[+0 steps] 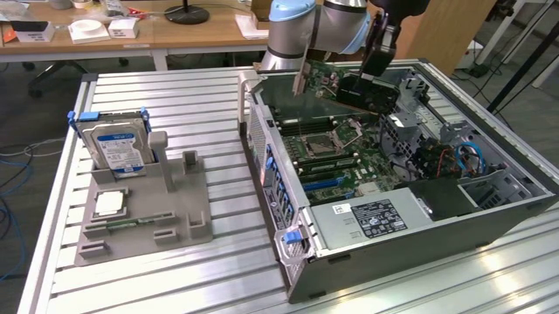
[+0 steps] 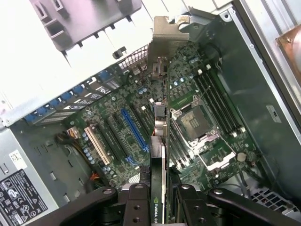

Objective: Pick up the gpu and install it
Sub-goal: 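Insert the gpu into the slot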

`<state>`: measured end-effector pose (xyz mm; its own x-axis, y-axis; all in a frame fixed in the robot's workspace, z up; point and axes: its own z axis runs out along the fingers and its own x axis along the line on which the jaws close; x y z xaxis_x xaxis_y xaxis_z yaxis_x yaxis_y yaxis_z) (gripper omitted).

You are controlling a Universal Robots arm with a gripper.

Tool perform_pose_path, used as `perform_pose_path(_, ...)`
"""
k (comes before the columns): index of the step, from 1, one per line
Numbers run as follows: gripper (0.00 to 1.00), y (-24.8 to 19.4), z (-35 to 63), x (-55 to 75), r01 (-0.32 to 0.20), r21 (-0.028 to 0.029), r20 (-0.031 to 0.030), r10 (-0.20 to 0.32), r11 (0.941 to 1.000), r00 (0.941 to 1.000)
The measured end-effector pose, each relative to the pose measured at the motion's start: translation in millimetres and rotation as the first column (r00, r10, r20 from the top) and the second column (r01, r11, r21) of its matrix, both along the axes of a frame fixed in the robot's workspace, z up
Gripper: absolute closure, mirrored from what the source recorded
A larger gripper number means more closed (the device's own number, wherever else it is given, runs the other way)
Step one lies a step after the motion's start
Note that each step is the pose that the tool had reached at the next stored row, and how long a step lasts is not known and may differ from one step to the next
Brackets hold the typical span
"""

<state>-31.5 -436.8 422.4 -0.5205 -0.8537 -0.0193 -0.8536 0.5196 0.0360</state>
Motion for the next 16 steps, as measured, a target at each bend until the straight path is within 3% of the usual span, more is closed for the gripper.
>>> perform_pose_path(8, 0.74, 0.0, 0.0, 0.0, -0.067, 0.0000, 0.0000, 0.067, 0.9977, 0.9977)
perform_pose_path(16, 0.74, 0.0, 0.0, 0.0, -0.135, 0.0000, -0.0001, 0.135, 0.9909, 0.9909)
